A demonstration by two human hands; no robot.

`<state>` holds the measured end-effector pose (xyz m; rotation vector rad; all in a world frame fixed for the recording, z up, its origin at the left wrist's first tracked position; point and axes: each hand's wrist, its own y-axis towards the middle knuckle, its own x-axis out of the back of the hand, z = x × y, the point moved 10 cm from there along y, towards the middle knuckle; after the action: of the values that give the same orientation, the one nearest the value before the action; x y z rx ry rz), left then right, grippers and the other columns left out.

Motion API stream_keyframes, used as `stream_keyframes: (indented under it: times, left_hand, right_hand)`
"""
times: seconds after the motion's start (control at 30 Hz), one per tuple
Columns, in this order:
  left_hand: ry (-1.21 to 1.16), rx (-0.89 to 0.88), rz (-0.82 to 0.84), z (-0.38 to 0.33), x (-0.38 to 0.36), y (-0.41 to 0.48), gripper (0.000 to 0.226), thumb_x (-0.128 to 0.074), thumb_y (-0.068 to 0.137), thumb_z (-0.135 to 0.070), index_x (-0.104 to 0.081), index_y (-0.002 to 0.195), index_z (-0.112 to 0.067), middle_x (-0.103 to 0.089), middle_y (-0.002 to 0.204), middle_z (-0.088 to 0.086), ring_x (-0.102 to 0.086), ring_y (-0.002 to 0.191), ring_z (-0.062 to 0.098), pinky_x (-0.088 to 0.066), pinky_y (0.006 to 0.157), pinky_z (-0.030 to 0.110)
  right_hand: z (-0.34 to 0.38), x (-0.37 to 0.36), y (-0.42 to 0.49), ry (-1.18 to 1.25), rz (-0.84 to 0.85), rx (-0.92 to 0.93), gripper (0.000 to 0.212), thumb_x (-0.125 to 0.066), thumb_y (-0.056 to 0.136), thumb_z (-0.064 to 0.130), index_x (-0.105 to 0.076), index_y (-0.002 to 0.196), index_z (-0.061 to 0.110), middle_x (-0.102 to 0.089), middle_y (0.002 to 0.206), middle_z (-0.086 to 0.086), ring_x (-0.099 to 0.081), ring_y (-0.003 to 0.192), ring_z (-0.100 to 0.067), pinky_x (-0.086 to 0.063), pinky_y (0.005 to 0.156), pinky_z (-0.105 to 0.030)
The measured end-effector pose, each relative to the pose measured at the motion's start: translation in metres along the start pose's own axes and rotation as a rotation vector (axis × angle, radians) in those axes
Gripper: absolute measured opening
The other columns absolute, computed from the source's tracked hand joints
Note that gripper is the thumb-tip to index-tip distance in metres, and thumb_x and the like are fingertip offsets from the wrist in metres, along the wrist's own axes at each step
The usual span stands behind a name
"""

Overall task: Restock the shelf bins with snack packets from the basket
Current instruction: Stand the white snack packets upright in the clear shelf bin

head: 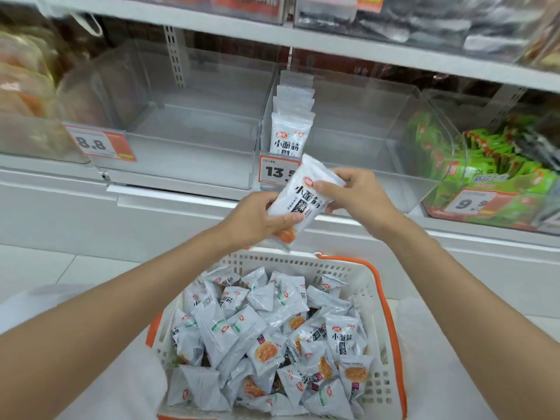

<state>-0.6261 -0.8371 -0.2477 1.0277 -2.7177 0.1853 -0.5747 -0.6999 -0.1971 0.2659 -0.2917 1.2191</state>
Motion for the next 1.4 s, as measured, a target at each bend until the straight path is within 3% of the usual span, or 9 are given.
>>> stream_keyframes:
  times: [0.17, 0.27, 0.43, 0.57, 0.73, 1.1, 1.17, 1.3, 1.4]
  left_hand:
    - [0.183, -0.323, -0.158, -0.108, 0.050, 0.034, 0.024, -0.055, 0.098, -0.021, -0.064, 0.119, -0.011, -0.068, 0.104, -0.007, -0.061, 0.081, -0.014, -0.046, 0.075, 0.008]
    - [0.272, -0.404, -0.225, -0.153, 0.079, 0.055, 0.029, -0.059, 0.096, -0.025, -0.064, 0.122, -0.012, -0.070, 0.109, -0.006, -0.065, 0.090, -0.008, -0.052, 0.083, 0.015]
    - [0.490, -0.284, -0.197, -0.126, 0.094, 0.095, 0.032, -0.072, 0.085, -0.038, -0.067, 0.111, -0.019, -0.072, 0.099, -0.004, -0.069, 0.091, 0.012, -0.056, 0.086, 0.038]
    - [0.665, -0.173, -0.238, -0.098, 0.103, 0.112, 0.025, -0.078, 0.078, -0.040, -0.068, 0.083, -0.017, -0.060, 0.078, -0.008, -0.055, 0.074, 0.010, -0.043, 0.063, 0.020]
    - [0.817, -0.148, -0.257, -0.090, 0.096, 0.116, 0.045, -0.083, 0.073, -0.036, -0.067, 0.112, -0.019, -0.057, 0.117, 0.003, -0.056, 0.107, 0.021, -0.051, 0.092, 0.040]
    - [1.145, -0.198, -0.236, -0.093, 0.085, 0.104, 0.060, -0.068, 0.087, -0.043, -0.053, 0.137, -0.015, -0.047, 0.129, 0.002, -0.050, 0.114, 0.022, -0.047, 0.087, 0.037]
    - [1.148, -0.201, -0.234, -0.091, 0.085, 0.103, 0.062, -0.064, 0.089, -0.047, -0.049, 0.142, -0.018, -0.046, 0.134, 0.002, -0.047, 0.119, 0.022, -0.045, 0.090, 0.038]
    - [1.019, -0.248, -0.366, -0.094, 0.092, 0.086, 0.069, -0.065, 0.088, -0.048, -0.038, 0.147, -0.022, -0.040, 0.142, -0.002, -0.049, 0.121, 0.017, -0.046, 0.090, 0.034]
    - [0.895, -0.263, -0.474, -0.094, 0.095, 0.066, 0.071, -0.070, 0.084, -0.047, -0.038, 0.143, -0.023, -0.041, 0.139, -0.002, -0.051, 0.116, 0.016, -0.048, 0.084, 0.033]
  right_hand:
    - [0.097, 0.052, 0.030, -0.137, -0.189, 0.285, 0.008, -0.073, 0.086, 0.017, -0.069, 0.088, 0.010, -0.071, 0.073, 0.009, -0.067, 0.065, -0.004, -0.055, 0.057, -0.023]
    - [0.132, 0.063, 0.050, -0.177, -0.232, 0.363, 0.014, -0.069, 0.091, 0.021, -0.069, 0.096, 0.008, -0.072, 0.085, 0.005, -0.070, 0.072, -0.002, -0.053, 0.058, -0.018]
    - [0.100, 0.037, 0.091, -0.260, -0.170, 0.263, 0.009, -0.071, 0.088, 0.021, -0.069, 0.090, 0.012, -0.072, 0.084, -0.003, -0.071, 0.073, -0.010, -0.060, 0.063, -0.033]
    - [0.052, 0.009, 0.105, -0.341, -0.092, 0.122, 0.009, -0.072, 0.088, 0.021, -0.070, 0.092, 0.014, -0.072, 0.091, -0.012, -0.069, 0.078, -0.024, -0.059, 0.075, -0.044]
    - [0.026, 0.009, 0.105, -0.177, -0.156, 0.032, 0.018, -0.076, 0.085, 0.019, -0.063, 0.096, 0.013, -0.070, 0.089, -0.007, -0.071, 0.072, -0.021, -0.060, 0.065, -0.027]
    - [0.006, -0.003, 0.105, -0.227, -0.096, -0.054, 0.013, -0.070, 0.089, 0.015, -0.067, 0.077, 0.017, -0.072, 0.083, -0.005, -0.069, 0.078, -0.019, -0.057, 0.086, -0.044]
    - [0.004, -0.002, 0.105, -0.265, -0.104, -0.055, 0.008, -0.071, 0.088, 0.021, -0.069, 0.089, 0.014, -0.073, 0.091, -0.006, -0.069, 0.083, -0.018, -0.057, 0.086, -0.043]
    - [0.011, 0.008, 0.087, -0.364, -0.247, 0.008, 0.051, -0.072, 0.086, 0.032, -0.052, 0.130, 0.016, -0.061, 0.111, 0.003, -0.058, 0.100, -0.012, -0.048, 0.085, -0.028]
    - [0.035, 0.015, 0.053, -0.433, -0.447, 0.264, 0.042, -0.067, 0.087, 0.019, -0.054, 0.127, 0.015, -0.053, 0.111, 0.005, -0.048, 0.102, -0.008, -0.039, 0.088, -0.021]
